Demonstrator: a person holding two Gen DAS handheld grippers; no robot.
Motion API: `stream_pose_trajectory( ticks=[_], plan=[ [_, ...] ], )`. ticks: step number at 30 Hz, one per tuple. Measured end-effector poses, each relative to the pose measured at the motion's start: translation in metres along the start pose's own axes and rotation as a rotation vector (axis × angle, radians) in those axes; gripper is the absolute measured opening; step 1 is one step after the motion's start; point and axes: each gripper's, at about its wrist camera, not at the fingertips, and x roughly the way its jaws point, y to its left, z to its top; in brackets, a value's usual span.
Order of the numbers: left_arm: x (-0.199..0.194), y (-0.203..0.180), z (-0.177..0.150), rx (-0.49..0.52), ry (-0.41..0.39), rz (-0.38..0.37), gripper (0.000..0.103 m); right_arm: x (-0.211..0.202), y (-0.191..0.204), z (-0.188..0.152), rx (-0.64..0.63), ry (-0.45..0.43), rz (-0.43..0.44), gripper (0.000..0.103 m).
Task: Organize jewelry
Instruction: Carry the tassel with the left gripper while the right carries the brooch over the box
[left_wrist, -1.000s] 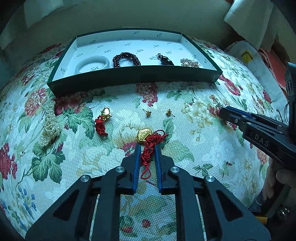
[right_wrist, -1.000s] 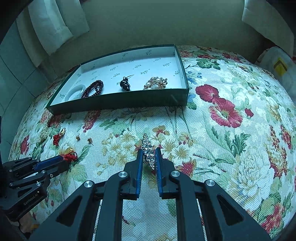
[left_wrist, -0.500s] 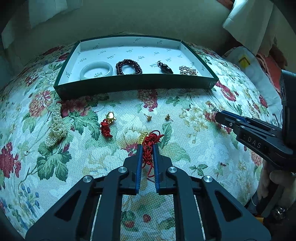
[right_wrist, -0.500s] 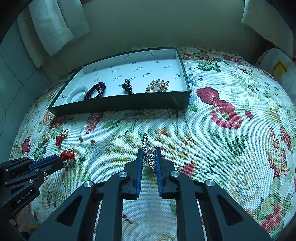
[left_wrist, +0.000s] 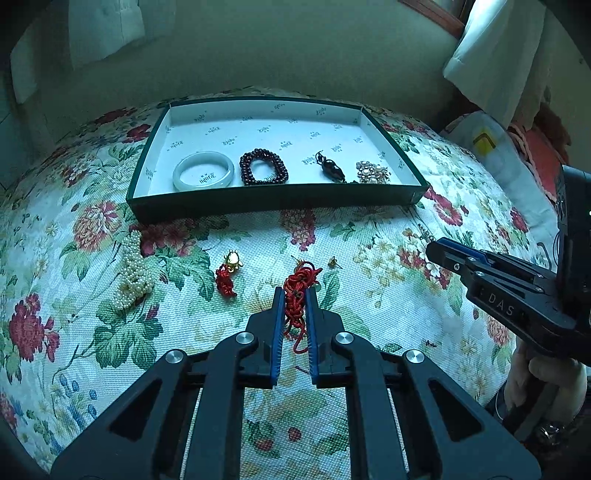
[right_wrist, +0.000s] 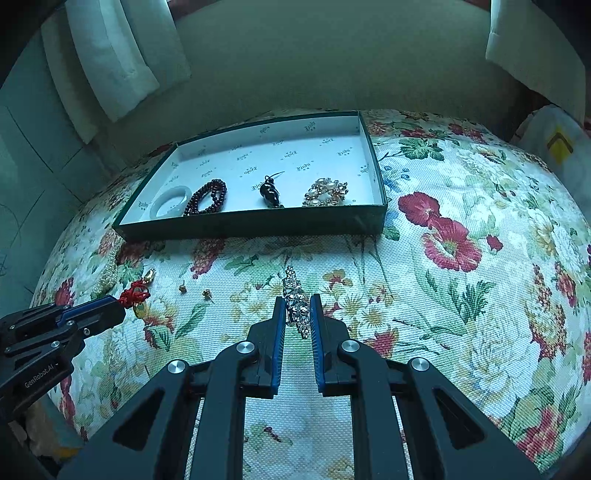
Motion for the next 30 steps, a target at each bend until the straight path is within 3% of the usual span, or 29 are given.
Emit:
stream_pose_trajectory(
  ticks=[16, 30],
  plan=[
    [0.003, 0.013, 0.059, -0.026, -0.078, -0.009, 0.011, -0.004, 0.014, 0.046, -0.028, -0.084, 0.024, 0.013],
    [0.044, 0.035, 0.122, -0.030, -0.119, 0.030, 0.011, 0.045, 0.021, 0.102, -0.051, -0.114, 0.017, 0.013]
  ],
)
